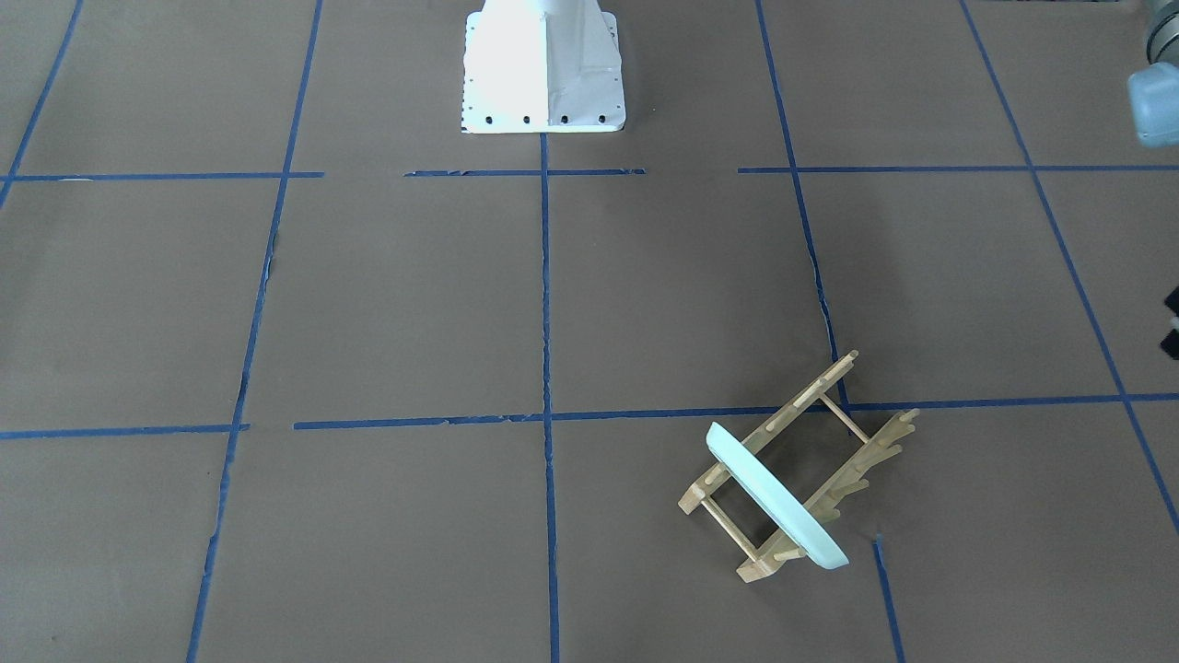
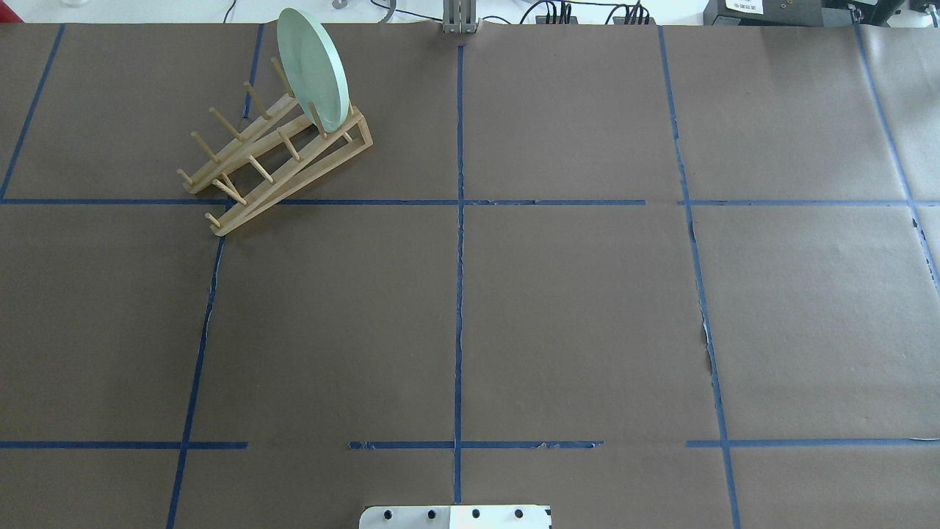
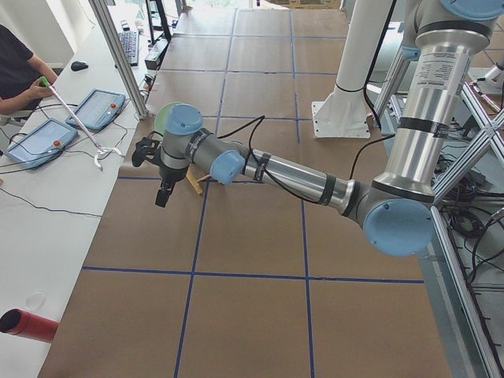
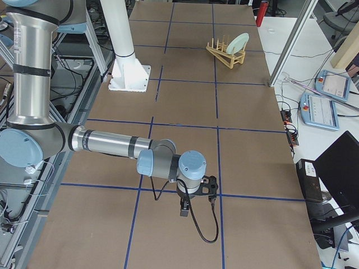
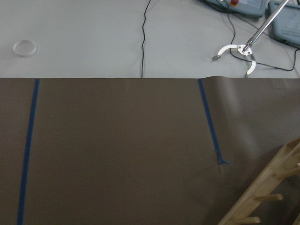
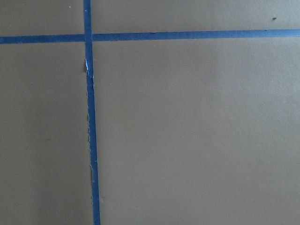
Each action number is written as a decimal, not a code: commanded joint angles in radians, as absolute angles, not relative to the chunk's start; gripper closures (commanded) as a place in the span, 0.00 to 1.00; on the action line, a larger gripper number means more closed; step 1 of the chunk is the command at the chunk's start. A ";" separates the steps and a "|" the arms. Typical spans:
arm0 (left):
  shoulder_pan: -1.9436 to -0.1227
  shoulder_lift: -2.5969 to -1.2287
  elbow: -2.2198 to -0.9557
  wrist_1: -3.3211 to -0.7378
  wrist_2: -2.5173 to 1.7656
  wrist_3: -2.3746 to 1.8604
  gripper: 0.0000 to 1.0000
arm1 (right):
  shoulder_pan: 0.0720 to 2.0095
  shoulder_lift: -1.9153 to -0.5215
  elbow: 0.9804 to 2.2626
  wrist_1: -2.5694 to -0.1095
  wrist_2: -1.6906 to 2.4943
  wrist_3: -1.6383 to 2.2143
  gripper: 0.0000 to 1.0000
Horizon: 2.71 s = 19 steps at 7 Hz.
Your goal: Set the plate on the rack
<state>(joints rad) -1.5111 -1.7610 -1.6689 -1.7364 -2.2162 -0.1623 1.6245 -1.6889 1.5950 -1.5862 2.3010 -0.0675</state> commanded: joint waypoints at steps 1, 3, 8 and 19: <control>-1.748 -1.644 -1.667 -1.530 -2.279 0.192 0.00 | 1.624 -1.689 1.594 -1.586 2.301 -0.067 0.00; -1.740 -1.484 -1.693 -1.531 -2.420 0.189 0.00 | 1.624 -1.689 1.594 -1.586 2.301 -0.067 0.00; -1.657 -1.494 -1.667 -1.468 -2.399 0.195 0.00 | 1.624 -1.689 1.594 -1.586 2.301 -0.067 0.00; -1.643 -1.608 -1.608 -1.459 -2.401 0.190 0.00 | 1.624 -1.689 1.594 -1.586 2.301 -0.067 0.00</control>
